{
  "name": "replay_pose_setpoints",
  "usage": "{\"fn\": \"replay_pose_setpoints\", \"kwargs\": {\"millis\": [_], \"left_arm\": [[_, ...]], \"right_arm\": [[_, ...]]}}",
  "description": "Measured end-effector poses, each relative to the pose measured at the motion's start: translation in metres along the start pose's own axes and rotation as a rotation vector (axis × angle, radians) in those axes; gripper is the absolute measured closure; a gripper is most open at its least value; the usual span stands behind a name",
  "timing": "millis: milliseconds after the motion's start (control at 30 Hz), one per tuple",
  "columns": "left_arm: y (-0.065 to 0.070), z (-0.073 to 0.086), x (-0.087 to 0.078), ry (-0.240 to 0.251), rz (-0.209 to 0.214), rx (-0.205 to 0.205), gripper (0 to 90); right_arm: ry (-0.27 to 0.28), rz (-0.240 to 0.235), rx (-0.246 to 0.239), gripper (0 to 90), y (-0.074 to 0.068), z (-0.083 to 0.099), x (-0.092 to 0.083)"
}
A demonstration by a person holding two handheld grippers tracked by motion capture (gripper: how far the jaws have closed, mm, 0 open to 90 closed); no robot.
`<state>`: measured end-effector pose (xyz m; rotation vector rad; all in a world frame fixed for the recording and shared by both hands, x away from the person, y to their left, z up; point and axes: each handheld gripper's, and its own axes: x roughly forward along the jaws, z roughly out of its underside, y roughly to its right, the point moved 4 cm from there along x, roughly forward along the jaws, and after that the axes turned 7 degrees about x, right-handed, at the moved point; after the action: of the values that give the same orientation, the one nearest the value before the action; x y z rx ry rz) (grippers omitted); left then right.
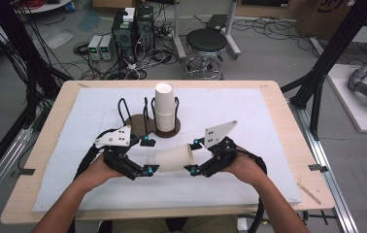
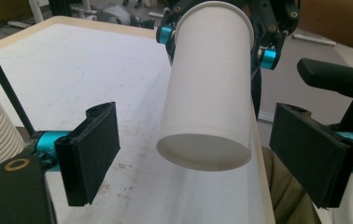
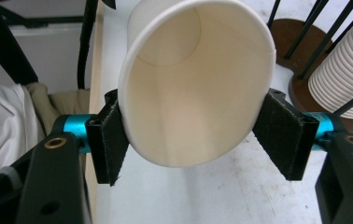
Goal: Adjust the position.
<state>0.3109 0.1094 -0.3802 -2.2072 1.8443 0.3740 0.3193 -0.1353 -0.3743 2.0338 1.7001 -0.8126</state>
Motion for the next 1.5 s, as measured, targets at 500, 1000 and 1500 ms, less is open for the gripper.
{"fn": "replay_pose_setpoints", "kwargs": {"millis": [500, 1000, 1500], "left_arm": [[0.005, -0.001, 0.02, -0.116, 0.036, 0.023, 16.6], [0.007, -0.004, 0.039, -0.263, 0.079, 0.075, 22.2], [0.008, 0.005, 0.055, -0.366, 0.141, 0.048, 28.6]], "right_arm": [[-0.133, 0.019, -0.066, 30.7, -0.002, -0.015, 0.005], [-0.237, 0.044, -0.118, 30.1, -0.007, -0.019, 0.013], [-0.323, 0.042, -0.167, 30.0, -0.012, -0.018, 0.02]]}}
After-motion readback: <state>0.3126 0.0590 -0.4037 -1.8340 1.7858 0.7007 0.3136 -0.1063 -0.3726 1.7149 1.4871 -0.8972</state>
